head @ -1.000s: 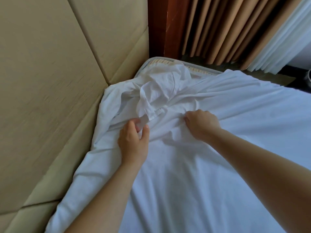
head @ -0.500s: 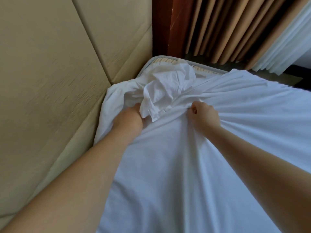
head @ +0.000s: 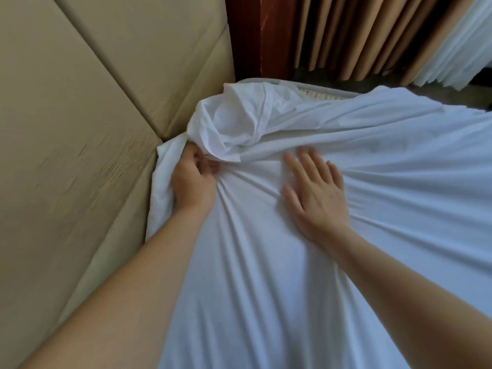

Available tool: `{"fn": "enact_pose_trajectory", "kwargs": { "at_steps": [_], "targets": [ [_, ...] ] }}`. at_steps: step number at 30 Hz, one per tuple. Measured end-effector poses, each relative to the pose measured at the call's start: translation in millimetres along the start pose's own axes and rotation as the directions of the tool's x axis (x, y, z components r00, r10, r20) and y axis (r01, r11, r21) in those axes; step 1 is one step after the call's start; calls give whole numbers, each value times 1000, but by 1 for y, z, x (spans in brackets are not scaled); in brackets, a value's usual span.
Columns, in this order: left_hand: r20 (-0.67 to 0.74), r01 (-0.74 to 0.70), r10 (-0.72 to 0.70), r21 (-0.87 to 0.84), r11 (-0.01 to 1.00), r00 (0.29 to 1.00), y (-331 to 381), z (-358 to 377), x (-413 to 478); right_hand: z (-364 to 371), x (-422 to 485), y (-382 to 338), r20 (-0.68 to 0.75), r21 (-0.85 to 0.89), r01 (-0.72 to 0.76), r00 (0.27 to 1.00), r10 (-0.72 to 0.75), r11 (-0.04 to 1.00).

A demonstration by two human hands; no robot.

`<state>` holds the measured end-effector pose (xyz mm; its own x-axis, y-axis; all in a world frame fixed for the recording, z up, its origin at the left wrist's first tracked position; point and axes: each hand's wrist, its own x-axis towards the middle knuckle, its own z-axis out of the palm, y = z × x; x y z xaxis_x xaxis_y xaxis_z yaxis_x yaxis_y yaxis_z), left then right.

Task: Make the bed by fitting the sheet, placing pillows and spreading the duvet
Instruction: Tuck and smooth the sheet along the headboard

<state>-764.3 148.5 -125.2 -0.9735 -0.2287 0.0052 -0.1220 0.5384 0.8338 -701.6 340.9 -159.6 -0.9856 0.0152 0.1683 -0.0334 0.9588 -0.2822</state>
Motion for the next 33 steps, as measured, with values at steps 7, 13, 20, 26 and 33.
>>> {"fn": "enact_pose_trajectory", "kwargs": {
  "at_steps": [7, 13, 20, 26, 33],
  "targets": [
    [100, -306, 290, 231, 924, 952, -35, 17, -21, -18, 51, 2, -64, 337, -35, 996, 60, 941],
    [101, -327, 312, 222, 919, 945, -43, 19, -22, -21, 126, -14, 311, 77, -155, 942, 123, 985],
    [181, -418, 377, 357, 836, 908, -50, 23, -17, -16, 170, -32, 375, 9, -237, 901, 216, 972],
    [257, -405, 325, 387, 828, 910, -48, 22, -15, -32, 208, -38, 619, 653, -694, 719, 315, 302],
    [263, -404, 324, 356, 843, 909, -51, 26, -12, -17, 242, -49, 571, 568, -608, 776, 267, 554]
  ]
}}
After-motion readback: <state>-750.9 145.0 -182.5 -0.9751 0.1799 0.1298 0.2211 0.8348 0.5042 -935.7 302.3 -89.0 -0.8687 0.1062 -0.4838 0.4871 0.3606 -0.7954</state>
